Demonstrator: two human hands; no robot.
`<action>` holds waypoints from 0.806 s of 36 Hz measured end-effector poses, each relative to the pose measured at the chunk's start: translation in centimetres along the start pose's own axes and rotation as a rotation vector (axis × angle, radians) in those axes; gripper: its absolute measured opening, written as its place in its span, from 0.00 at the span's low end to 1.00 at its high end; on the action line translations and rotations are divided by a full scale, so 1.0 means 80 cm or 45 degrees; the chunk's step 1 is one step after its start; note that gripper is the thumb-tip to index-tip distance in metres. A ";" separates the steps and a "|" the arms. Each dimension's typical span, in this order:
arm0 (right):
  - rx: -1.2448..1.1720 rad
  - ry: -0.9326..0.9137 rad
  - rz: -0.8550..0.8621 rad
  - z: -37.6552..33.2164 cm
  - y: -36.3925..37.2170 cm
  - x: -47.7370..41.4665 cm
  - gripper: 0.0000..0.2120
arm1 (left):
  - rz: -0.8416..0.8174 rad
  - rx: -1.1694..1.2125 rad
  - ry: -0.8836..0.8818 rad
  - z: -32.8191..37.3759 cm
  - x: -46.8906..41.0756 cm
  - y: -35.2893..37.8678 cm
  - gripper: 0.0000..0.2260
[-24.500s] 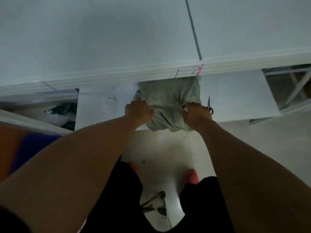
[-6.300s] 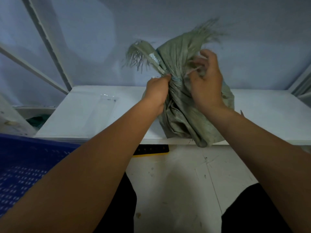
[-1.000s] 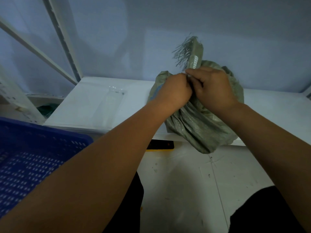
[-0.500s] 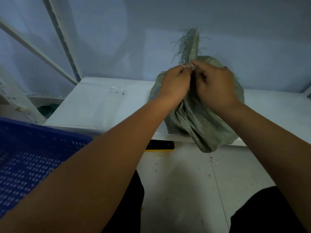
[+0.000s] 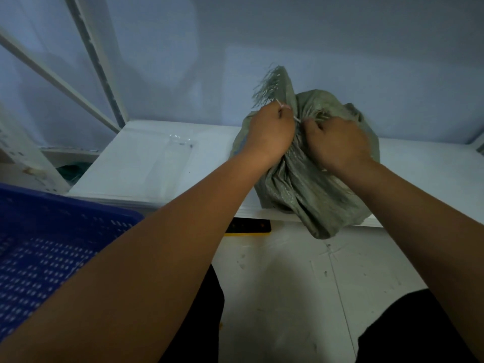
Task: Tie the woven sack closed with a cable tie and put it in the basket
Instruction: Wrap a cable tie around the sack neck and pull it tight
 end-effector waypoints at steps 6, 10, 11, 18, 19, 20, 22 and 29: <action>-0.951 0.280 -0.381 0.004 0.009 0.009 0.32 | -0.042 -0.064 0.057 0.004 0.003 0.002 0.13; -1.226 0.167 -0.522 -0.008 0.008 0.015 0.24 | -0.105 -0.205 0.183 0.011 0.009 0.009 0.13; -1.275 0.173 -0.543 -0.009 0.008 0.015 0.25 | -0.127 -0.264 0.230 0.013 0.011 0.011 0.13; -1.460 0.409 -0.611 -0.016 0.011 0.020 0.28 | -0.286 -0.660 0.465 0.024 0.025 0.028 0.08; -1.487 0.444 -0.585 -0.015 0.011 0.020 0.22 | -0.299 -0.655 0.477 0.024 0.025 0.029 0.09; -1.514 0.476 -0.559 -0.014 0.011 0.021 0.18 | -0.311 -0.653 0.485 0.023 0.026 0.031 0.09; -1.543 0.545 -0.507 -0.008 0.012 0.021 0.14 | -0.356 -0.640 0.476 0.023 0.026 0.035 0.10; -1.648 0.696 -0.301 0.005 0.018 0.018 0.13 | -0.524 -0.594 0.473 0.023 0.030 0.040 0.10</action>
Point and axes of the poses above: each hand's wrist, its own x-axis away from the middle knuckle, its own y-axis out of the palm, z = x × y, the point moved 5 cm from there along -x, towards the middle knuckle, and after that the axes turned 9 degrees about -z, right-handed, at the moved point
